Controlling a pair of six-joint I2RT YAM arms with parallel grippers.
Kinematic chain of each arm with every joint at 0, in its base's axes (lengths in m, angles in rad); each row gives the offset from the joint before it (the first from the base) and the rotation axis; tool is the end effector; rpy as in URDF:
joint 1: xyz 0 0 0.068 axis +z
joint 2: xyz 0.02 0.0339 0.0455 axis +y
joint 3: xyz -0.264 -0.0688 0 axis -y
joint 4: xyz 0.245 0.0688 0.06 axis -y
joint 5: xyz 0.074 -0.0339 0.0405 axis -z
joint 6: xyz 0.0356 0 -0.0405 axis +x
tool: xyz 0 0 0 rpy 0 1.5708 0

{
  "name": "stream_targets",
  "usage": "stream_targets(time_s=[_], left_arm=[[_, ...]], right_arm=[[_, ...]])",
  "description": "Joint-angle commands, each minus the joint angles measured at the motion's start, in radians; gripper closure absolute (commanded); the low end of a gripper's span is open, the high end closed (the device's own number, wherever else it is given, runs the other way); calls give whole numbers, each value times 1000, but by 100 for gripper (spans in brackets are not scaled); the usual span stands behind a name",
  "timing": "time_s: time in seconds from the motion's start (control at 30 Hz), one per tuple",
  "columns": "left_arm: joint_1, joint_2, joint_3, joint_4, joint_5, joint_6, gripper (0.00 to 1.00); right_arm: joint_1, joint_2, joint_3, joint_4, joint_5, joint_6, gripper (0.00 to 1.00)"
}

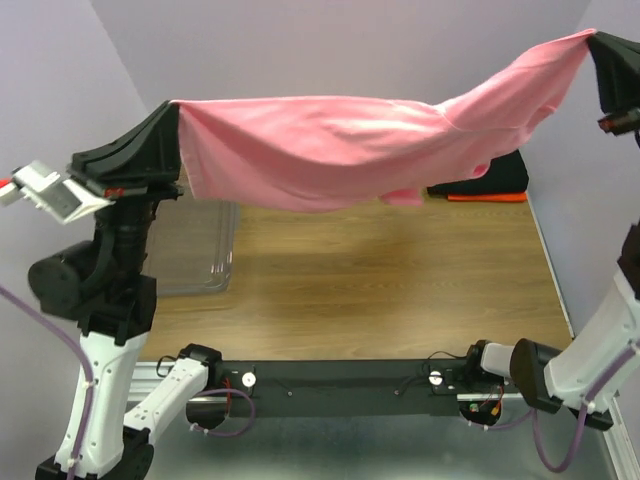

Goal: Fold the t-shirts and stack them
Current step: Flatten the tshirt out

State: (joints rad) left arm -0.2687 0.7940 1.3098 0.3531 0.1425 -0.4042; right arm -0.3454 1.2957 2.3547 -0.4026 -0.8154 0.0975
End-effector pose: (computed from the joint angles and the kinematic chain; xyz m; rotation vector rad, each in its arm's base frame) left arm 0.0845 -0.0285 0.5582 0.0907 0.7235 -0.6936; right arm 0.0971 -0.0074 0.6706 -0.5458 1.0013 0.1519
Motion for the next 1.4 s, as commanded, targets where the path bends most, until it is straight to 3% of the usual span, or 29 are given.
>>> stream_targets(time_s=[0.0,0.17,0.33,0.6,0.63,0.8,0.93,1.03,1.2,1.37], left_arm=[[-1,-7,13,-31,9,-10,100],[-1,-30,-10,-43,3,-12,100],[-1,-27,-86,-33,-40,-10,100],[-1,114,-256,0,-135,-13,100],[-1,173,-285,-3,-168,-15,100],[0,443,-323,-26,-198,-39,100],[2,650,-259,-61,-179,-33,100],[3,827,-152,-117,-162,-27,100],[2,1066,35,-213,-161,-12,100],[3,1140,115,-247,-192,-7,100]], right_arm=[[5,28,83,-61,120,51,99],[5,39,178,-77,176,59,99],[5,53,115,-74,209,33,99],[5,119,-288,-9,81,-47,100],[5,119,-416,22,52,-57,99],[16,116,-750,102,45,-154,100],[61,138,-986,183,102,-240,99],[124,183,-1043,235,176,-278,99],[155,348,-1005,283,261,-300,99],[155,431,-931,297,300,-289,99]])
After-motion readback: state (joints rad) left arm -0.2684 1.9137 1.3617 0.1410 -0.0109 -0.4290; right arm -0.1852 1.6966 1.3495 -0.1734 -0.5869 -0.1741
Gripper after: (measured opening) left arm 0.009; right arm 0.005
